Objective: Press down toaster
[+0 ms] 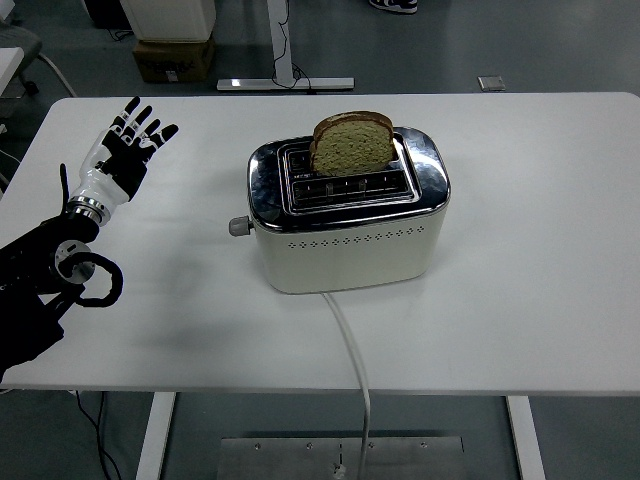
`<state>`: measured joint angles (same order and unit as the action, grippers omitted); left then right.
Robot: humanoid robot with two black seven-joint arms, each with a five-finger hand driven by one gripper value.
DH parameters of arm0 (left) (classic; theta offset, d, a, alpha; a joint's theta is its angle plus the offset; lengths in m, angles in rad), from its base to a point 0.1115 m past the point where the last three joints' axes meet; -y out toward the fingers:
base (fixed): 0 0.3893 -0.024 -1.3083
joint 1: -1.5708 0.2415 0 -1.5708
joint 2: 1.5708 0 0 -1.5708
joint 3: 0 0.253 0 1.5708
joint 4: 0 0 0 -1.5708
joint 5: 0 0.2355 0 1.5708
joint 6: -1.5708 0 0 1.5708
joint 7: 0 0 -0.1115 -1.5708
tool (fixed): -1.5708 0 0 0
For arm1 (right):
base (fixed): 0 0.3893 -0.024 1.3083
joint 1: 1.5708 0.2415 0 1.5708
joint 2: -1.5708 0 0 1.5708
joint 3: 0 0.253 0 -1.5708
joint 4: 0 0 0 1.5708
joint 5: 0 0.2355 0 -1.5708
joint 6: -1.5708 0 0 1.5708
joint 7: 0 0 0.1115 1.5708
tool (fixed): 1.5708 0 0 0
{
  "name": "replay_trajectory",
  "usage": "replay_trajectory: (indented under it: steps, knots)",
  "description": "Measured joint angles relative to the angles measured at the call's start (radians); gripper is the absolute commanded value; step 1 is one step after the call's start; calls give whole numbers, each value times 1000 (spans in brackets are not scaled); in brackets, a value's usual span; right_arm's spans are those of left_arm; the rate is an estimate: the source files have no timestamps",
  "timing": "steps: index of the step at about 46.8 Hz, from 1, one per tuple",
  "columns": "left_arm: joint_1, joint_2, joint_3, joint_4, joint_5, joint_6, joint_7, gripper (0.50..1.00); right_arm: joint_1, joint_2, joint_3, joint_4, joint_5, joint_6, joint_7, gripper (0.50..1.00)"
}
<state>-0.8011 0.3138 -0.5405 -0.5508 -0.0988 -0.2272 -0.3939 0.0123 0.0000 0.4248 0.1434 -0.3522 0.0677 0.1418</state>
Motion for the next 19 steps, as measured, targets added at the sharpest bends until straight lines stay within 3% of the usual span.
replay_trajectory:
  steps: [7, 19]
  knots:
    - [-1, 2, -65, 15, -1, -4, 0, 1000, 0, 0, 0, 1, 1, 0, -1, 1000]
    - [0, 0, -102, 42, 6, -64, 0, 1000, 0, 0, 0, 3, 1, 0, -2, 1000]
